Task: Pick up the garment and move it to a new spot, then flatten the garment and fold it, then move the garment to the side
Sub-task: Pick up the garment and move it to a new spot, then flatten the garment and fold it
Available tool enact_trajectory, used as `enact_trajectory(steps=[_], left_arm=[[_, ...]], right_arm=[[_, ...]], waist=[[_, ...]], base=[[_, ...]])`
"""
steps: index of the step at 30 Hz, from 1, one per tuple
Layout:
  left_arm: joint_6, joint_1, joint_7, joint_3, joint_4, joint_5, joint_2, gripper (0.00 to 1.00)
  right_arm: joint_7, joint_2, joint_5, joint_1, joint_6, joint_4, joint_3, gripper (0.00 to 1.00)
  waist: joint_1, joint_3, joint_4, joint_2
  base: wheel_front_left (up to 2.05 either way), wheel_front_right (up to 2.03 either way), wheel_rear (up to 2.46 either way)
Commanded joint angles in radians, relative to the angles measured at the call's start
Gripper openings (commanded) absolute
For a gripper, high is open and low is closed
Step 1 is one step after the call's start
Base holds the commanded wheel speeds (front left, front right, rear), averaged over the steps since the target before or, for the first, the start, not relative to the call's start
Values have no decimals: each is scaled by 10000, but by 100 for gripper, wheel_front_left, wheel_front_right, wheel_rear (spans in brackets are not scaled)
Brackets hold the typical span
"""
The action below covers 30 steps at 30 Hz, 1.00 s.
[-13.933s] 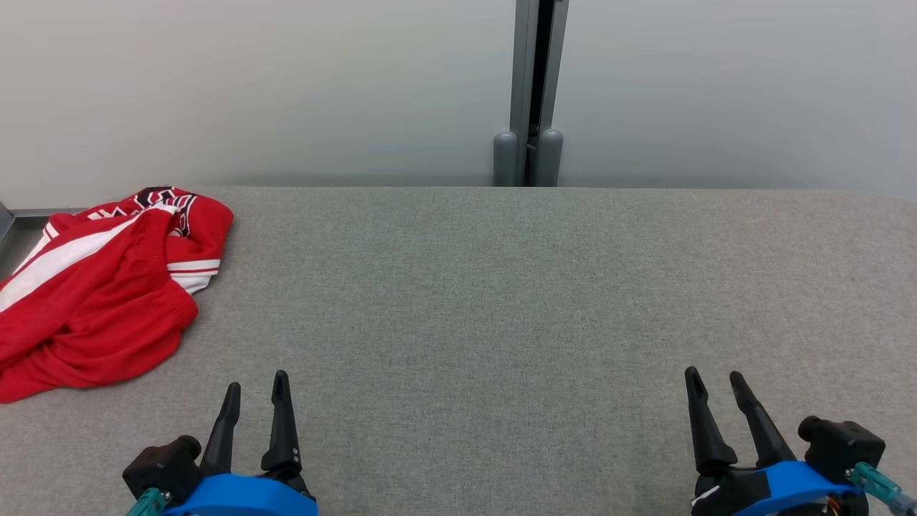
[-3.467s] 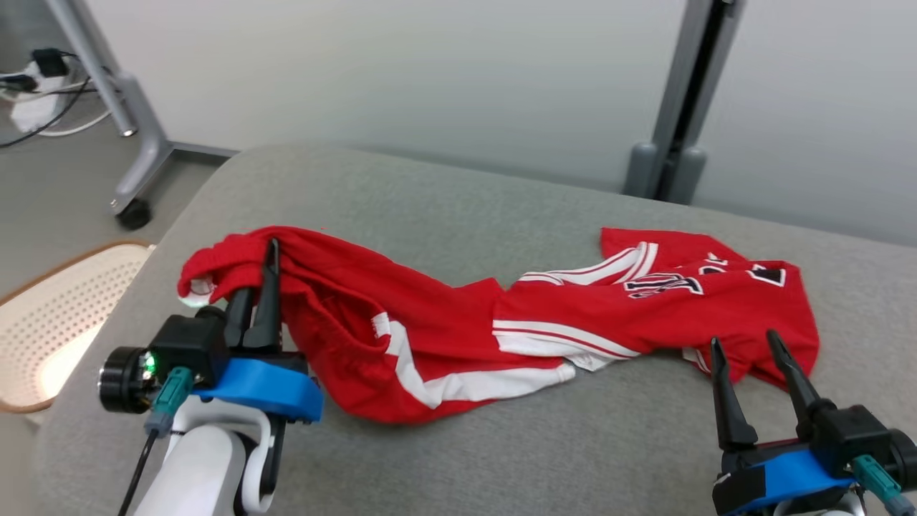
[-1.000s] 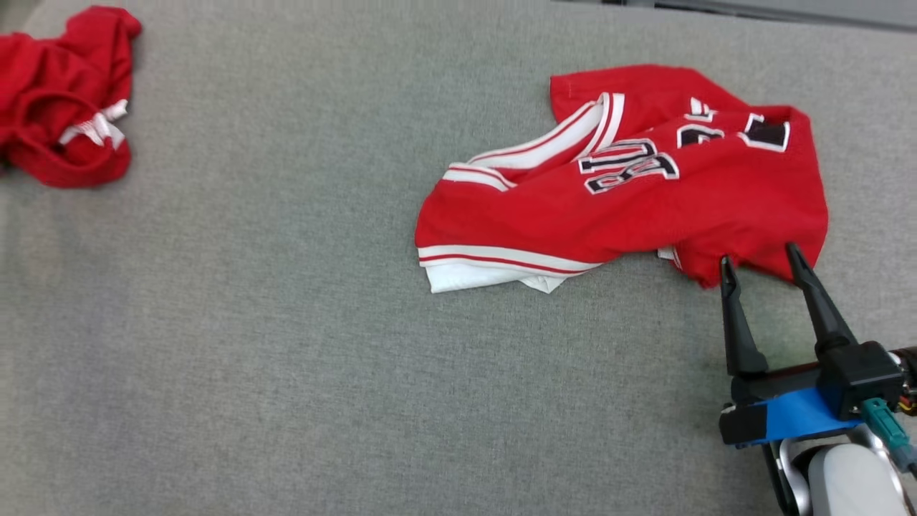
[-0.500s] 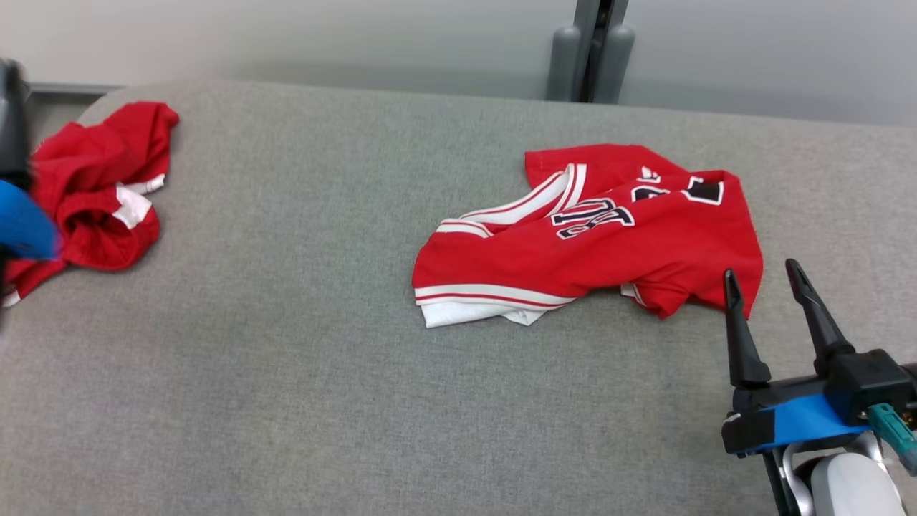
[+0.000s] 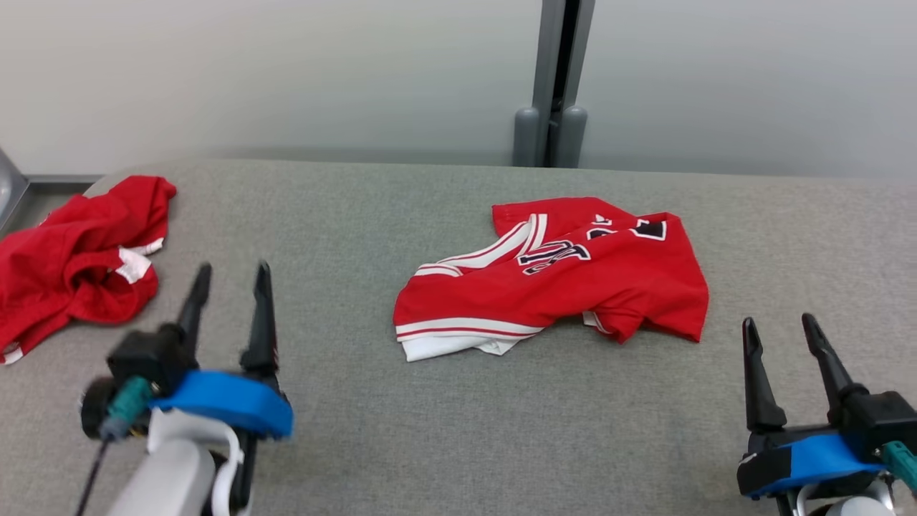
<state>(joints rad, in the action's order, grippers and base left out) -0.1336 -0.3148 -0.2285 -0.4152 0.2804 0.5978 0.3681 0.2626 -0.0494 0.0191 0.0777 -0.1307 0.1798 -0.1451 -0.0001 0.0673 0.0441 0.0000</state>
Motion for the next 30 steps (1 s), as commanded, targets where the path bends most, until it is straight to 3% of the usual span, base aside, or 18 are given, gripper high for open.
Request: enact_trajectory(steps=[1, 6, 12, 30], left_arm=[[-92, 609, -220, -59, 158, -119, -176, 100], [-112, 1531, -359, 123, 393, -116, -594, 100], [212, 2511, -377, 571, 405, -691, -1002, 100], [895, 2583, -381, 1015, 1088, -1577, -1727, 100]], right_arm=[[34, -17, -167, -220, -1, 172, 84, 100], [34, -19, -285, -392, -1, 431, 225, 100], [35, -17, -504, -736, -1, 817, 641, 100], [35, -22, -622, -459, -1, 1454, 1122, 100]], waist=[[1, -243, -201, 0], [1, -406, -384, 0], [1, -487, -454, 0], [1, -479, -543, 0]], base=[[0, 0, 0], [0, 0, 0], [0, 0, 0], [0, 0, 0]])
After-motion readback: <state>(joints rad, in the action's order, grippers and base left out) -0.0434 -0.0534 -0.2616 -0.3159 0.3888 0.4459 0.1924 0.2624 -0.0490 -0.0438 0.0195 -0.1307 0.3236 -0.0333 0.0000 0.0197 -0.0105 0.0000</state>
